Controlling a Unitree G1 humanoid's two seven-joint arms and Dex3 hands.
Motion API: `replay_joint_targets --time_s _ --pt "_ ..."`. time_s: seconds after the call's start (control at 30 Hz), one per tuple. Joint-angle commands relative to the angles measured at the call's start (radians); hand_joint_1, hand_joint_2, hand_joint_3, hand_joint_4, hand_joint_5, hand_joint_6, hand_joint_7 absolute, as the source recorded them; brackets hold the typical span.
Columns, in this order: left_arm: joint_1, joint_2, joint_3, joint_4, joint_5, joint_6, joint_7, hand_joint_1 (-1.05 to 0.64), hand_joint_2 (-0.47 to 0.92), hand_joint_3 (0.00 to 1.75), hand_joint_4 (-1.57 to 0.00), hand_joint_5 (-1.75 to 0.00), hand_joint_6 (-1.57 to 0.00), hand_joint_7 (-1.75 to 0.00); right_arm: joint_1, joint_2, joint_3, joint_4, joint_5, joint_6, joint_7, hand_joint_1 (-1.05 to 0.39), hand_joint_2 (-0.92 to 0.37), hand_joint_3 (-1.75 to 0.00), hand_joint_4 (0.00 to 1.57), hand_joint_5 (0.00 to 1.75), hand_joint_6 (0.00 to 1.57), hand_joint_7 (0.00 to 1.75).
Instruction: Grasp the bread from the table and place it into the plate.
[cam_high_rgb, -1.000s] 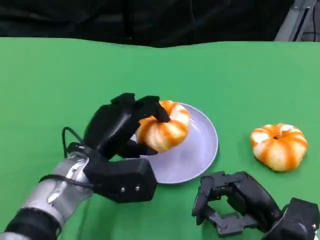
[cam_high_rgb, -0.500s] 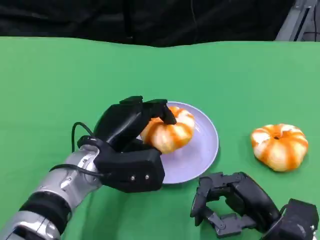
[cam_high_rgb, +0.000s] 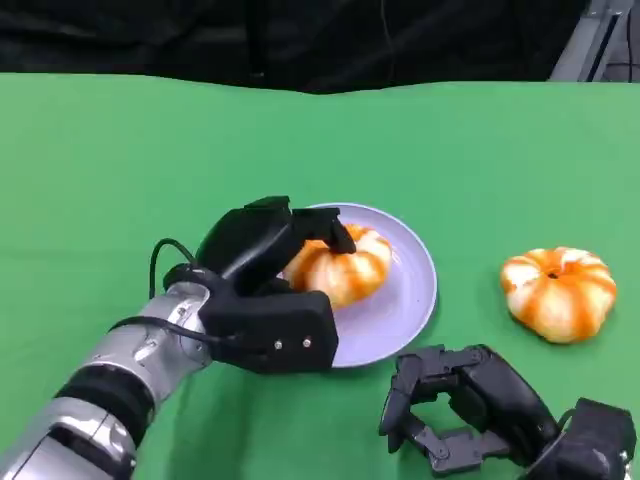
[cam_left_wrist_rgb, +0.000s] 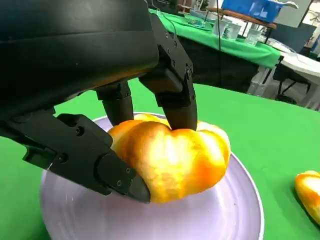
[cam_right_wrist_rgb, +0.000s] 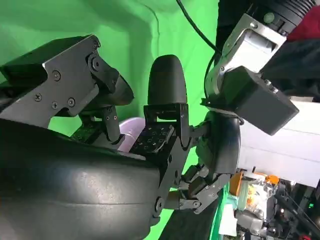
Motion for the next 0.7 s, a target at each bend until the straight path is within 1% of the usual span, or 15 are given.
replay_joint_targets --time_s 0.03,0.17,0.3,0.4,0.43,0.47,0.5,0.53,0.57,0.6,0.63,0.7 --pt "-0.043 0.0 -0.009 0.035 0.004 0.007 -0.011 -0.08 0.85 0.0 -0.53 -1.42 -0.77 -0.82 0.01 -0.004 0.004 -0.001 0.002 -0.013 0.0 0.11 -0.53 -1.16 0.99 1.33 0.95 1.08" --pt "-0.051 -0.007 -0.007 0.05 -0.003 0.011 -0.026 -0.08 0.85 0.0 -0.52 -1.43 -0.75 -0.86 0.011 -0.004 0.005 -0.001 0.006 -0.012 0.002 0.11 -0.52 -1.17 0.99 1.33 0.95 1.07" --pt "-0.063 -0.019 -0.008 0.067 -0.009 0.024 -0.052 -0.1 0.84 0.0 -0.53 -1.35 -0.8 -0.73 0.013 -0.002 0.004 -0.004 0.016 -0.003 0.009 0.11 -0.52 -1.17 1.0 1.33 0.96 1.08" --pt "-0.069 -0.022 -0.012 0.072 -0.004 0.031 -0.057 -0.1 0.84 0.0 -0.54 -1.33 -0.81 -0.7 0.013 -0.002 0.003 -0.006 0.015 -0.004 0.009 0.11 -0.52 -1.17 1.0 1.33 0.96 1.08" --pt "-0.072 -0.023 -0.014 0.075 -0.002 0.033 -0.06 -0.11 0.83 0.0 -0.56 -1.26 -0.85 -0.6 0.012 -0.002 0.003 -0.007 0.013 -0.005 0.007 0.11 -0.52 -1.18 0.99 1.33 0.96 1.08" --pt "-0.074 -0.026 -0.014 0.08 -0.004 0.032 -0.064 -0.12 0.83 0.0 -0.57 -1.23 -0.87 -0.54 0.012 -0.003 0.004 -0.008 0.01 -0.005 0.005 0.11 -0.52 -1.18 0.99 1.33 0.96 1.08" --pt "-0.075 -0.027 -0.015 0.084 -0.006 0.03 -0.067 -0.13 0.83 0.0 -0.63 -1.07 -0.93 -0.38 0.012 -0.003 0.004 -0.009 0.007 -0.005 0.003 0.11 -0.52 -1.18 0.99 1.33 0.96 1.08" --pt "-0.075 -0.029 -0.013 0.09 -0.011 0.024 -0.07 -0.14 0.82 0.0 -0.66 -0.98 -0.97 -0.27 0.012 -0.004 0.004 -0.01 0.006 -0.004 0.001 0.11 -0.52 -1.18 0.99 1.33 0.96 1.08" --pt "-0.075 -0.031 -0.012 0.094 -0.014 0.02 -0.072 -0.19 0.84 0.0 -0.71 -0.82 -0.98 -0.16 0.012 -0.004 0.004 -0.011 0.005 -0.004 0.0 0.11 -0.52 -1.18 0.99 1.33 0.96 1.08" --pt "-0.076 -0.032 -0.011 0.097 -0.017 0.019 -0.076 -0.21 0.84 0.0 -0.76 -0.69 -0.99 -0.09 0.012 -0.003 0.005 -0.011 0.005 -0.004 0.0 0.11 -0.52 -1.18 0.99 1.33 0.96 1.08" --pt "-0.077 -0.034 -0.011 0.1 -0.018 0.019 -0.078 -0.3 0.85 0.0 -0.81 -0.48 -0.95 -0.04 0.012 -0.003 0.005 -0.011 0.006 -0.004 0.001 0.12 -0.52 -1.18 0.99 1.33 0.95 1.08" --pt "-0.078 -0.035 -0.011 0.102 -0.02 0.02 -0.081 -0.35 0.86 0.0 -0.86 -0.3 -0.93 -0.01 0.011 -0.003 0.005 -0.011 0.006 -0.004 0.001 0.12 -0.52 -1.18 0.99 1.33 0.95 1.08"
